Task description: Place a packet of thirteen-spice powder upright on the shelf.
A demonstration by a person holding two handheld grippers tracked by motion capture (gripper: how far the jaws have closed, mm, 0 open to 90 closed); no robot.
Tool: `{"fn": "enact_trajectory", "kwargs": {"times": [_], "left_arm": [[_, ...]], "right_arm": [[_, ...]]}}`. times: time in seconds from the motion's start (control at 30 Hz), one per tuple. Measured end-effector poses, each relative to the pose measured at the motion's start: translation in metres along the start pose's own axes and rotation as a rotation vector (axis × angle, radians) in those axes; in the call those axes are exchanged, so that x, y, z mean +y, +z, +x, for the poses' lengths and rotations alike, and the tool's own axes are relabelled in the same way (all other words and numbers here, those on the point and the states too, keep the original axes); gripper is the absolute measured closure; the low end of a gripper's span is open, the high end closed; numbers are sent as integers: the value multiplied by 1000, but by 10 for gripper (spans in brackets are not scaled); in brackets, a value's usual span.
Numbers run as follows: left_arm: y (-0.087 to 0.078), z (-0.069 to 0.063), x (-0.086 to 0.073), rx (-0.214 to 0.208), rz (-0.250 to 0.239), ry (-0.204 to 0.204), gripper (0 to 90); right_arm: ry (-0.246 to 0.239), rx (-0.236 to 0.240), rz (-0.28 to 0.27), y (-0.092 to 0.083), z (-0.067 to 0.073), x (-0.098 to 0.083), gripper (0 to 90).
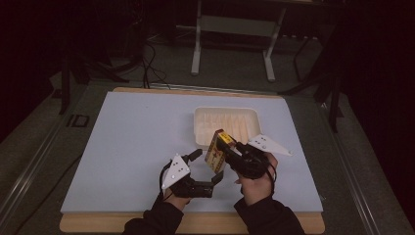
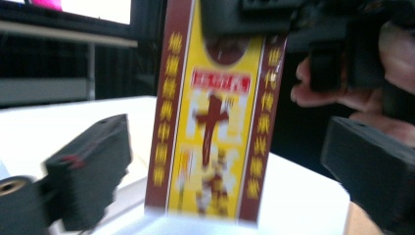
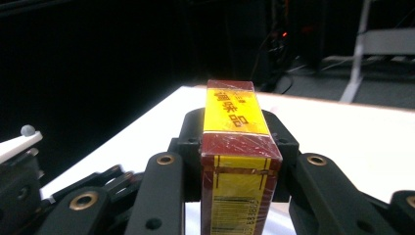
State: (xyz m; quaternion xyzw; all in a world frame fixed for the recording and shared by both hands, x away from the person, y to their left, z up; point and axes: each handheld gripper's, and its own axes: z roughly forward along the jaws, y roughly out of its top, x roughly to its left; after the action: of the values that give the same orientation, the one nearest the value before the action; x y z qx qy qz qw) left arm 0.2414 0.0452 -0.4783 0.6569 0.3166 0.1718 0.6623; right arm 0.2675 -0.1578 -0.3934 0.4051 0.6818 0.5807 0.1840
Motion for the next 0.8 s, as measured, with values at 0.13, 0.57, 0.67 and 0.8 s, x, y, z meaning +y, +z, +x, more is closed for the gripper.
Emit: {"fn": "enact_trajectory", "kwargs": {"times": [0.13,0.57,0.67,0.8], "left_arm": [[-5,0,0,28,25,6,25],[-31,17,-5,138,67,10,32],[-32,17,-8,148,73,21,32],[-31,16,-12,151,88,36,32]], "right_arm": [[-10,-27,-17,0,-5,7,678],[-96,-225,-125,7,-32,29,676],[-105,-276,-139,13,-39,34,676],[-140,-343,-145,21,-47,37,676]]}}
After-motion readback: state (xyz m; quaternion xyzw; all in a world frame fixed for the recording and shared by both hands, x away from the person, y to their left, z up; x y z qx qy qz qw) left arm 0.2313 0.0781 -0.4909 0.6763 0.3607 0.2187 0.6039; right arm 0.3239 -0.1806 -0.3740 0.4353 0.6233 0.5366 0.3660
